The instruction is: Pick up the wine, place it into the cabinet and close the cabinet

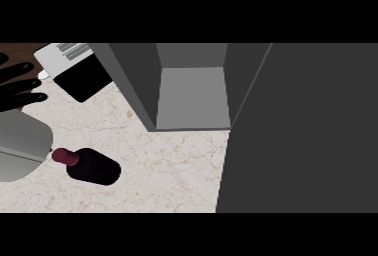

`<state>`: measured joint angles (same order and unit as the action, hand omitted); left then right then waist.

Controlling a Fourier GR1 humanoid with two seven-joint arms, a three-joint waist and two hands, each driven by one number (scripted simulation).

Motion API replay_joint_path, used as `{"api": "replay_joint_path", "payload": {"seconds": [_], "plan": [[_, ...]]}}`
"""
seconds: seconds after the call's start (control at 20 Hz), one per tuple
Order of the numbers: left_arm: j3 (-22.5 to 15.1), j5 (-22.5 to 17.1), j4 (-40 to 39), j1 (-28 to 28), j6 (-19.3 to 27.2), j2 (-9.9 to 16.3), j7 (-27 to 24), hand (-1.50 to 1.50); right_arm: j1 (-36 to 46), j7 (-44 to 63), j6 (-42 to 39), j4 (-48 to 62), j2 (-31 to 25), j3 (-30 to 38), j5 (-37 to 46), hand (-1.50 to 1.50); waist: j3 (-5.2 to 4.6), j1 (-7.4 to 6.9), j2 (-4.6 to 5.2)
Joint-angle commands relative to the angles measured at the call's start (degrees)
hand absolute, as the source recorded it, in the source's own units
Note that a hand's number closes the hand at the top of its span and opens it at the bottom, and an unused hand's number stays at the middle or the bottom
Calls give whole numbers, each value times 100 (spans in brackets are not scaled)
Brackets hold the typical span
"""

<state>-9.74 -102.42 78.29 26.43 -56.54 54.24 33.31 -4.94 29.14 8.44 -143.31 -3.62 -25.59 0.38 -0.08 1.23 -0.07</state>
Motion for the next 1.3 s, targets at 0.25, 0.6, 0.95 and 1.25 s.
{"api": "replay_joint_path", "payload": {"seconds": [0.25,0.6,0.95,1.25], "plan": [[46,790,-595,258,-290,-714,194,-150,320,968,592,-1002,-89,-607,1051,-150,-8,15,-20],[251,1464,-1336,265,-932,-1196,179,-150,311,785,620,-1045,-478,-272,670,-150,-2,59,5],[538,2305,-1478,-200,-1355,-1539,28,-150,447,895,992,-1031,-506,-678,977,-150,-4,-8,-17],[1157,3796,-1678,-338,-1459,-2454,-399,-150,440,859,1108,-906,-711,-838,1076,-150,-3,-11,-12]]}}
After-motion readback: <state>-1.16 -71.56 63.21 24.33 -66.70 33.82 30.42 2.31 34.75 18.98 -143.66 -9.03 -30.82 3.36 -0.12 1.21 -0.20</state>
